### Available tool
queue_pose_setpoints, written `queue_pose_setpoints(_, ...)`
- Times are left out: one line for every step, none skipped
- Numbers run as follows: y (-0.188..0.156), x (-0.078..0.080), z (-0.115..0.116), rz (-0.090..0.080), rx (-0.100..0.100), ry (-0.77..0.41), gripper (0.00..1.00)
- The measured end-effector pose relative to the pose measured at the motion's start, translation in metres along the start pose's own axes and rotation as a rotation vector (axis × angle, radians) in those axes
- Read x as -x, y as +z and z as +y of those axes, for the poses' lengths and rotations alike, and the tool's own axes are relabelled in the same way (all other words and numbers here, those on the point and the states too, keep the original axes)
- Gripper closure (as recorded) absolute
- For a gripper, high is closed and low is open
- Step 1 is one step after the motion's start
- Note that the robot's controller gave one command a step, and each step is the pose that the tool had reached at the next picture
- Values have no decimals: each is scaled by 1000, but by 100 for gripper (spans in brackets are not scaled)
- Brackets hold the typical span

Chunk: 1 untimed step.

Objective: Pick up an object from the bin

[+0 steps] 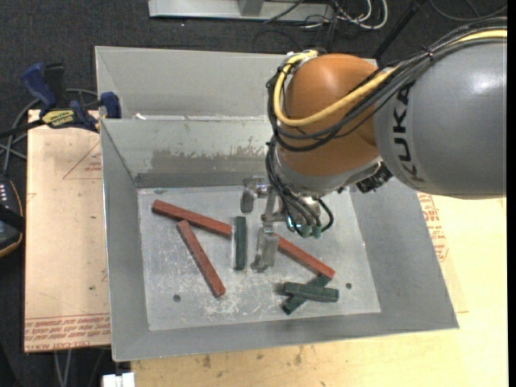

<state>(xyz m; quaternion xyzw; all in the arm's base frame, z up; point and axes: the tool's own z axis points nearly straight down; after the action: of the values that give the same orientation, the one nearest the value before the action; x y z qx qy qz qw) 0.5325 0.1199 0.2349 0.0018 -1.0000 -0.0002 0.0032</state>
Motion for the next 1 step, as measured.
queue_pose_setpoints(167,49,25,-4,2,188,0)
